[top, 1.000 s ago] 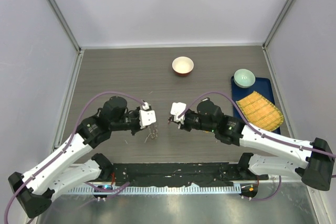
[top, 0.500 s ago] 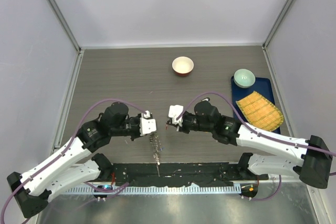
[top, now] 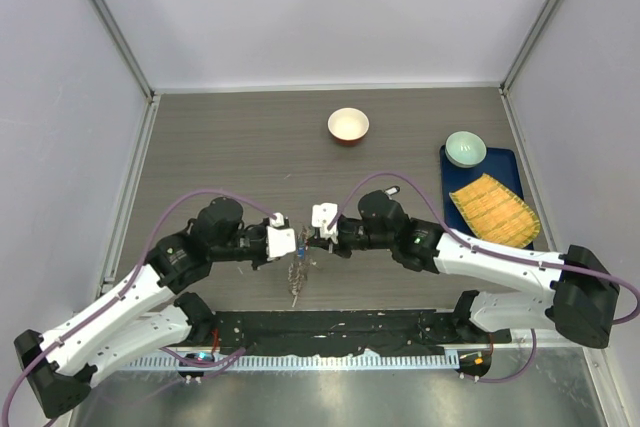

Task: Put the keys on the keyring

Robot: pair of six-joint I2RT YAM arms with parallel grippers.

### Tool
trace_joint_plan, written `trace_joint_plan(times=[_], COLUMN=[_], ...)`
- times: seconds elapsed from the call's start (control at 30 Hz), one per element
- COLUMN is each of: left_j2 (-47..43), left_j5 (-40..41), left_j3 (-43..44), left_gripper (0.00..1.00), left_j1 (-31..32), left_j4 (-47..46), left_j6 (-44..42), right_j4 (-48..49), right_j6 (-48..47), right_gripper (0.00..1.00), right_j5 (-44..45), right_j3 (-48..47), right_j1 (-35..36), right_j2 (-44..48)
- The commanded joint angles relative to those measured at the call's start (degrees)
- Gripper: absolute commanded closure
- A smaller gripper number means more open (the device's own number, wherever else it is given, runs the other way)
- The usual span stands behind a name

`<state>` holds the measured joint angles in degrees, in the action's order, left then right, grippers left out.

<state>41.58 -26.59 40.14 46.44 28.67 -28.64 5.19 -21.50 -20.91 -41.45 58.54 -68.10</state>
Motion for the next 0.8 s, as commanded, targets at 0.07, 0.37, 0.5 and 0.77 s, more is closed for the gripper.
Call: trace_joint_plan(times=[0.07, 0.37, 0.5, 0.77], left_j2=[-0.71, -1.51, -1.24, -2.91], left_j5=[0.66, 6.64, 8.57, 6.03], left_j3=[-0.85, -2.88, -2.96, -3.75], left_gripper=[1.00, 1.00, 1.00, 1.00], left_j1=[0.15, 0.15, 0.06, 0.06], left_j4=[-7.74, -13.02, -14.42, -13.55], left_j6=[3.33, 7.37, 8.95, 7.29], right_j4=[4.31, 2.45, 2.19, -1.14], right_j6=[1.81, 4.44, 5.41, 4.62], right_gripper=[0.99, 0.99, 0.99, 0.99], right_j5=[-5.90, -11.26, -13.89, 1.18], right_j3=[-1.44, -0.30, -0.03, -0.74], right_j1=[0.34, 0.69, 0.78, 0.78], right_j2=[1.21, 4.81, 4.64, 5.42])
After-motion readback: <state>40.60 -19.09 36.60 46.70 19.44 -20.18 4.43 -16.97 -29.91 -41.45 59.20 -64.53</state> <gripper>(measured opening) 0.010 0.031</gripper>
